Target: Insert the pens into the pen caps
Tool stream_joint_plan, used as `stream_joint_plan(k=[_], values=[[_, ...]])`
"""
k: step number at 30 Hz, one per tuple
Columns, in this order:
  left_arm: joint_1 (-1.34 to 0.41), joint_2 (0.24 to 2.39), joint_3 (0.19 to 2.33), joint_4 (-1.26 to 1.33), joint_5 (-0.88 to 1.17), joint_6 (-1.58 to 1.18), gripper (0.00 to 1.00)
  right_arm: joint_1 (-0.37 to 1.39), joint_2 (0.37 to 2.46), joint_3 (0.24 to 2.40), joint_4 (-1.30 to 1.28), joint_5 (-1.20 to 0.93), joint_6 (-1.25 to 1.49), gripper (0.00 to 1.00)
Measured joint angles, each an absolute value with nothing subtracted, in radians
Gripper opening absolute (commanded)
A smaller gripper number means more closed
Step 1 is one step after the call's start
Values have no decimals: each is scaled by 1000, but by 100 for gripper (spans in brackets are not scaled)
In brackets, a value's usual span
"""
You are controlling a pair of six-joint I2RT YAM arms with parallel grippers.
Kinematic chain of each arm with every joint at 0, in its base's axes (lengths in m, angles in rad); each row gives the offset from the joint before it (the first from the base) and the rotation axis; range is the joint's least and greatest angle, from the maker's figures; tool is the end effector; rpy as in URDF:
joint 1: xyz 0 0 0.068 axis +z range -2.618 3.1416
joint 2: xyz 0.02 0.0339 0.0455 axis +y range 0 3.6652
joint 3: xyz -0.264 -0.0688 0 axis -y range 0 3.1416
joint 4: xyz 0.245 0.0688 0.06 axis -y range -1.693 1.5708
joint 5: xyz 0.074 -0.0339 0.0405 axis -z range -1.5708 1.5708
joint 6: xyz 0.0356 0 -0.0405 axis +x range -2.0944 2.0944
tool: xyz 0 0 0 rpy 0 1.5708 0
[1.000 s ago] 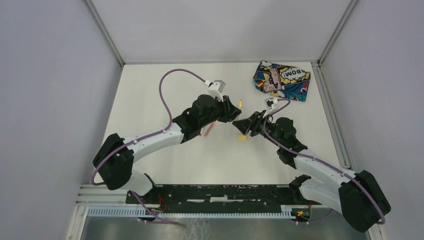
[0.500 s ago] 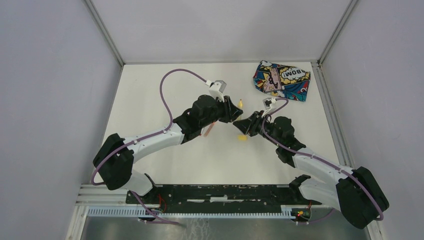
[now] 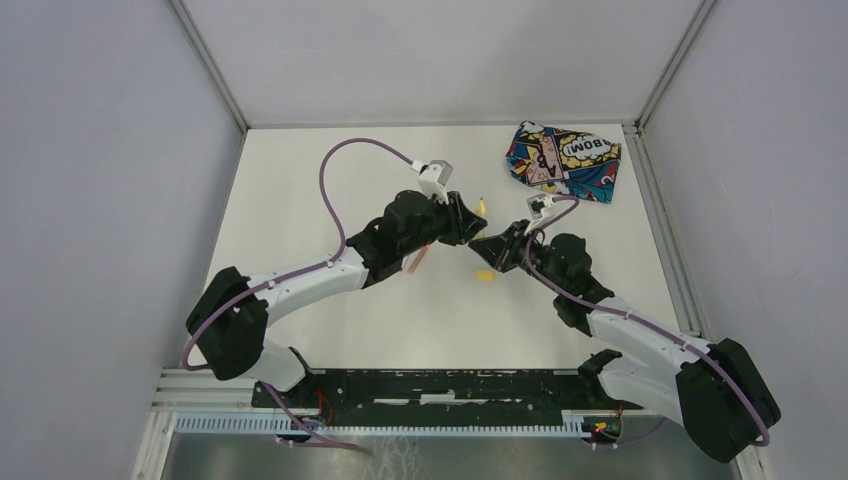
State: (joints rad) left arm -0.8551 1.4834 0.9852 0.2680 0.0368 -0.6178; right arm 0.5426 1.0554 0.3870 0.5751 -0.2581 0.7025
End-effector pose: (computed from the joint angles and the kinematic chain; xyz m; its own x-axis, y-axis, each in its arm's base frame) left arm 0.2270 -0.2631 0.2871 -0.5725 -0.2238 -0.7888 0.5472 0.6122 -0.5708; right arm 0.1900 0.1251 0.2284 -0.5241 0.4135 -0.7445 -0.4956 0.5629 0.6615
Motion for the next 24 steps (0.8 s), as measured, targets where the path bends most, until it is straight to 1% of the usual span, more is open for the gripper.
stream_joint_plan(k=[1,7,8,9,16,20,24], values=[[-855,1483,985,270,37,-618,40,543,1054,387,575,-258,694,0],[-855,1481,985,272,68,-615,55,542,1022,387,575,-257,642,0],[-855,1477,985,272,81,-610,69,541,1014,387,574,-257,629,0],[-855,1470,986,271,95,-598,72,541,1006,389,570,-257,618,0],[-847,1370,1030,255,189,-510,73,516,933,448,545,-279,531,0],[-832,1284,1055,254,229,-456,72,495,912,499,572,-366,515,0],[-825,1214,1074,253,288,-410,70,488,903,525,670,-501,541,0]])
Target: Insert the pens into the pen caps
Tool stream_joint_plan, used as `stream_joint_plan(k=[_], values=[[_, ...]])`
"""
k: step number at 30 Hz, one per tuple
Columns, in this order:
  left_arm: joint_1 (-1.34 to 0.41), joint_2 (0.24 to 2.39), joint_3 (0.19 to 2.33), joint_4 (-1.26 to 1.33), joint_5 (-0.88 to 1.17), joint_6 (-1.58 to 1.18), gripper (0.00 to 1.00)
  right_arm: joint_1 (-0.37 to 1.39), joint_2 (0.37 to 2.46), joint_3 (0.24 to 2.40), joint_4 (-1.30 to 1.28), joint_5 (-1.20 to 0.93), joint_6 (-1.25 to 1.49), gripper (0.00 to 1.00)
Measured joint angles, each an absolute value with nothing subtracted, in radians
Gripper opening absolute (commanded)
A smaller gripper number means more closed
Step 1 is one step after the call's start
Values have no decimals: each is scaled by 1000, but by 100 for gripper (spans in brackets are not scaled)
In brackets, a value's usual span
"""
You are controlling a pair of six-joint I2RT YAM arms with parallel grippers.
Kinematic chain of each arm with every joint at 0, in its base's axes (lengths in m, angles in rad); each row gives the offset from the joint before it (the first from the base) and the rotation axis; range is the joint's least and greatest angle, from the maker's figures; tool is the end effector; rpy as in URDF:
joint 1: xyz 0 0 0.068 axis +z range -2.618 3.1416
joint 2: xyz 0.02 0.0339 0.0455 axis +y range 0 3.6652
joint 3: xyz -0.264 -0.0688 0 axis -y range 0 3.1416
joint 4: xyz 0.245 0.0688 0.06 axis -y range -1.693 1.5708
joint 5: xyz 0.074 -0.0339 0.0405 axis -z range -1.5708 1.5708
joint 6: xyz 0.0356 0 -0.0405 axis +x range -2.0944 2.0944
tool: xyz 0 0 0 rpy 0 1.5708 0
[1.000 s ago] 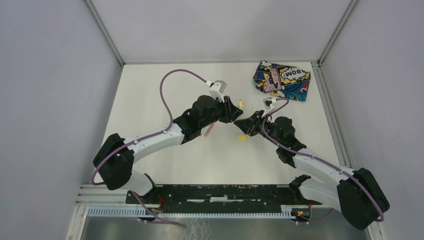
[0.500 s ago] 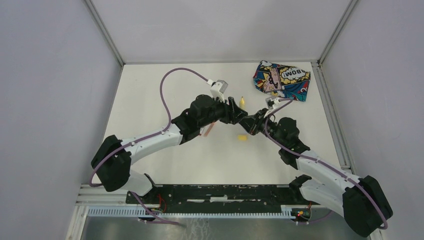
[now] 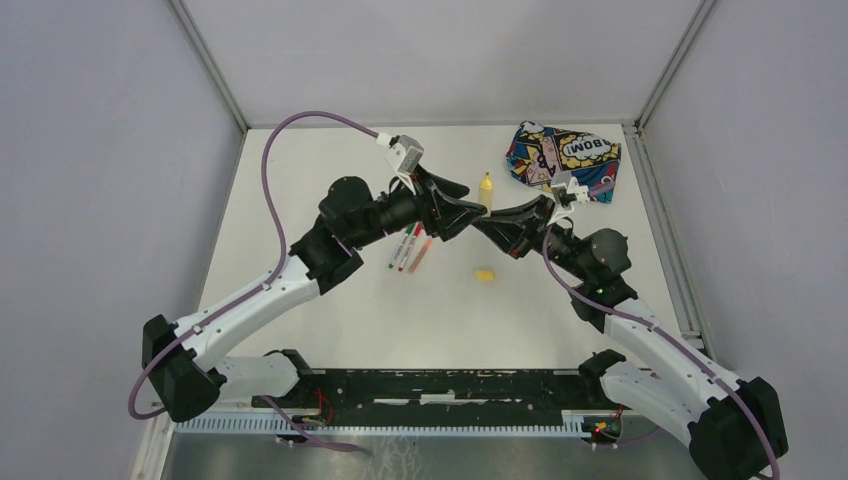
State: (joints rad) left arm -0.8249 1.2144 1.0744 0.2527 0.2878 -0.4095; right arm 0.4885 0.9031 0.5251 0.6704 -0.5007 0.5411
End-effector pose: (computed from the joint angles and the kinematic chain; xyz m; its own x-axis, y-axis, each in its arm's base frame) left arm 0.1869 -0.2172 0.3983 -0.2866 -0.2524 -0.9242 0.8520 0.3740 -0.3663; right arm 0.1749 0.1123 0.3165 -0.2030 0.4038 -0.8920 -0.8319 0.4094 0.3746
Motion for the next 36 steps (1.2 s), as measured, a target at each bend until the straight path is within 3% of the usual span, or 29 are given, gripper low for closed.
stream_joint_plan(k=[9,24,33,36], values=[[-825,1194,1080,272,437,-384,62,488,948,561,934,-717,677,0],[-825,1279,1101,423,588,-437,40,488,967,572,989,-759,711,0],[-822,1300,1106,470,623,-458,9,488,972,577,988,-755,731,0],[-821,1300,1106,474,627,-458,2,488,972,577,991,-752,733,12]])
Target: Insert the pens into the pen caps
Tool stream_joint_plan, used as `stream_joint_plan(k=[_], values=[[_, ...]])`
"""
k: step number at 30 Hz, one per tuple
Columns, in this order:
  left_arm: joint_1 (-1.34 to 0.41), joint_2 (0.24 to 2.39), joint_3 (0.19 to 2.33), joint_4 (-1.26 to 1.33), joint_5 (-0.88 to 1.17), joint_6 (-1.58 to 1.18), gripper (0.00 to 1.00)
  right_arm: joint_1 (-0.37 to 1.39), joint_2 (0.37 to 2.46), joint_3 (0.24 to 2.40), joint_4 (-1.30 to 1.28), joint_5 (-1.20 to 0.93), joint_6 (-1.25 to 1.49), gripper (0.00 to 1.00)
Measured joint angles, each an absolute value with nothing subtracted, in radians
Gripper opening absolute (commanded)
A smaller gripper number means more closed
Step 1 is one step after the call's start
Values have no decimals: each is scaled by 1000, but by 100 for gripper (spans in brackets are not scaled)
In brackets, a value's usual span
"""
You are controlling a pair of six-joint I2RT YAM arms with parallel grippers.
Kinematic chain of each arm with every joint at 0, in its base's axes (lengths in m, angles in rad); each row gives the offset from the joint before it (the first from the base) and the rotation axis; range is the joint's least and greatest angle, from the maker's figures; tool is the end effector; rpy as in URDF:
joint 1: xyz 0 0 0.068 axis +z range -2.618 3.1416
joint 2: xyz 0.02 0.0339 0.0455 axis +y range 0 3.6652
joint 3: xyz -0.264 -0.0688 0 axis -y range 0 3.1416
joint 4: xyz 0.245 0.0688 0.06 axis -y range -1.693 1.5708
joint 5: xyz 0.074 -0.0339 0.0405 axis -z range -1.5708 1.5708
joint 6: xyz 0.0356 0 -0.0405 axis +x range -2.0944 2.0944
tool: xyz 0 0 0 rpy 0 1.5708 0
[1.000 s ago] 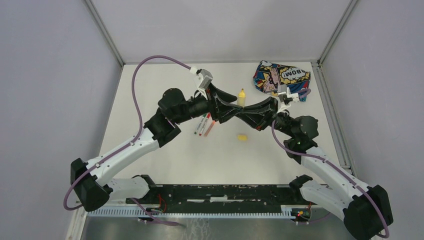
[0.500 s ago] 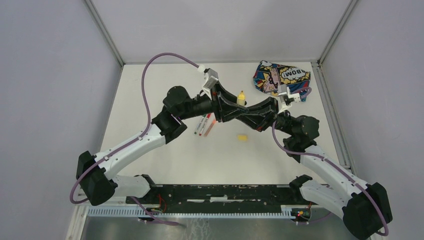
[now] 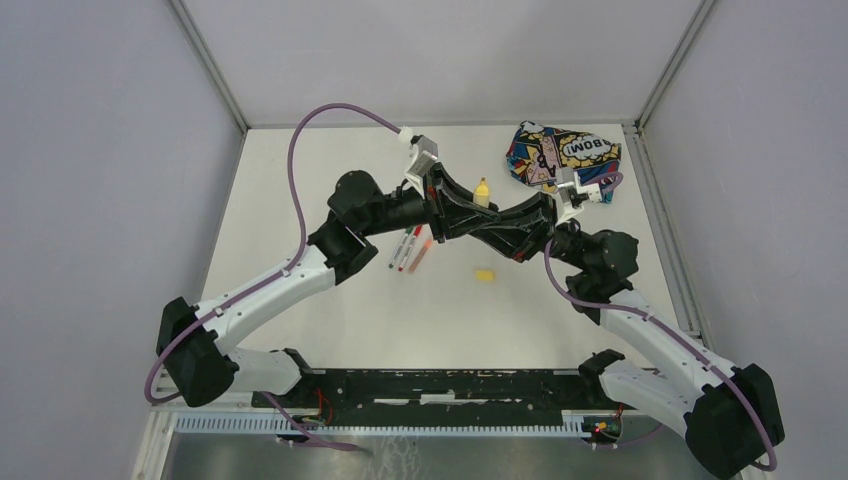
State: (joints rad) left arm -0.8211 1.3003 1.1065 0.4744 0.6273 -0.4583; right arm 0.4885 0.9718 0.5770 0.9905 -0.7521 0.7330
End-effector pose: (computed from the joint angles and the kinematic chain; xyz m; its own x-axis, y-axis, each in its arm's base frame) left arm 0.1893 -0.2340 0.4081 -0.2630 -0.2432 -0.9336 0.9596 0.0349 -0.2793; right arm 0.1680 0.1168 0.3488 -0.1952 0.4496 -0.8716 -0.9573 0.1058 0.2690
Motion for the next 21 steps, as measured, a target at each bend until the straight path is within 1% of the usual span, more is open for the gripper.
stream_joint_plan(k=[1,5,8,11,16,21], values=[[-821,1300,1106,474,628,-459,2,488,972,577,990,-751,733,18],[-821,1300,1106,473,621,-458,2,488,966,577,977,-749,719,36],[-822,1299,1106,472,604,-458,2,488,952,577,937,-746,671,45],[-821,1293,1108,442,575,-456,2,488,934,577,863,-741,607,49],[-813,1269,1118,347,493,-398,2,488,878,583,653,-712,451,51],[-797,1207,1120,246,348,-329,2,488,835,612,378,-571,289,51]])
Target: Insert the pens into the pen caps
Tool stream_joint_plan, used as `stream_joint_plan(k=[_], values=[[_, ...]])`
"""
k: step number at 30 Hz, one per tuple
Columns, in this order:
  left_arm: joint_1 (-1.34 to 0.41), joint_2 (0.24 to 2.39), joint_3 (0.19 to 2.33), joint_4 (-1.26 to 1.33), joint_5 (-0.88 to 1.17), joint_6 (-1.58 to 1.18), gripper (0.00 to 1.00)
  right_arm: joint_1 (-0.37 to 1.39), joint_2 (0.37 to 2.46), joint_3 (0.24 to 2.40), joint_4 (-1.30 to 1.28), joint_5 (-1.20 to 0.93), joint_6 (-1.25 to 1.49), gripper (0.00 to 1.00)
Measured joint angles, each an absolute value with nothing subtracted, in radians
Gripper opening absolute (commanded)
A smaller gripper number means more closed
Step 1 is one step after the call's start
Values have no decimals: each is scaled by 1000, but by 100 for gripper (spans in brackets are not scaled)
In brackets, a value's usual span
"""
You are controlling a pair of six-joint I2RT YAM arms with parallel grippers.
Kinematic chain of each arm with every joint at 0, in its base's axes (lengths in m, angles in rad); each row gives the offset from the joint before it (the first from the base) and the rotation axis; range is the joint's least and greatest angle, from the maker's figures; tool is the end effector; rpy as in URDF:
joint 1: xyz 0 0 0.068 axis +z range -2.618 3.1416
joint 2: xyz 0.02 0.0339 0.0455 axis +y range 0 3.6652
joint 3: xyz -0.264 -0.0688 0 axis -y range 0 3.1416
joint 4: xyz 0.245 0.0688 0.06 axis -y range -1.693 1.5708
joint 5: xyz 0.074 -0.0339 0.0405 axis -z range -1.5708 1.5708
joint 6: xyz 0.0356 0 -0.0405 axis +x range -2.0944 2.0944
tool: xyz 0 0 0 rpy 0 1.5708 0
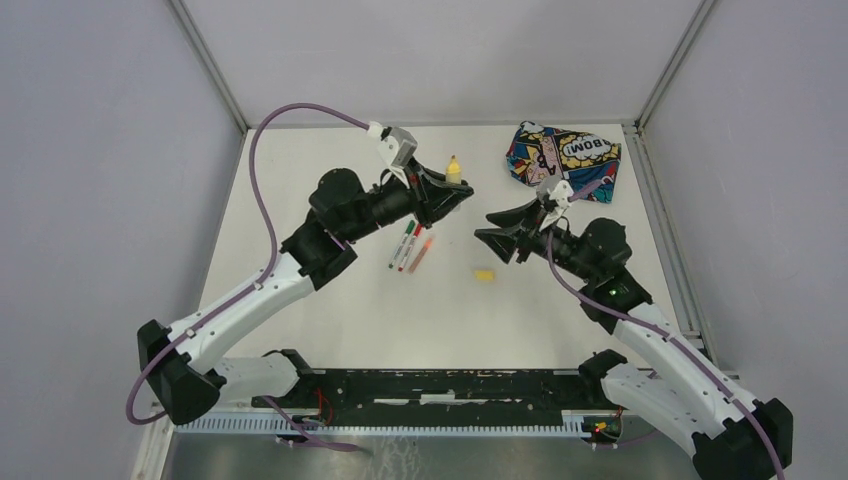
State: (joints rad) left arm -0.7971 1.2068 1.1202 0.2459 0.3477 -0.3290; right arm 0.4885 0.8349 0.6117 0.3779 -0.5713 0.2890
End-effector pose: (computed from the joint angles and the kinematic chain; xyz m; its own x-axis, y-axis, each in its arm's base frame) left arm 0.1880 -0.2098 0.4158 -0.1883 -0.2419 -0.9518 0.8947 0.3573 -0.2679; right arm 0.1655 0.1098 0.3295 -0.1165 0.2095 -0.9708 -0.8694 0.4511 0.2017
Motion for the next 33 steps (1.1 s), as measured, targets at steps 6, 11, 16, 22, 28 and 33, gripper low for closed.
stream_joint_plan(k=[6,11,16,22,28,33], values=[[-781,1145,1134,150,178,-274,2,488,865,649,79,-291,204,52],[-767,1105,1132,101,74,-271,2,488,953,659,-79,-146,225,52],[-731,1097,1124,74,41,-270,2,492,1015,624,-107,-96,330,63],[-696,1097,1076,45,-23,-269,2,587,1102,577,-118,-42,468,71],[-648,1102,1037,35,-63,-268,2,680,1181,550,-112,-15,593,77],[-603,1115,1035,43,-65,-268,2,687,1237,538,-103,20,651,85]])
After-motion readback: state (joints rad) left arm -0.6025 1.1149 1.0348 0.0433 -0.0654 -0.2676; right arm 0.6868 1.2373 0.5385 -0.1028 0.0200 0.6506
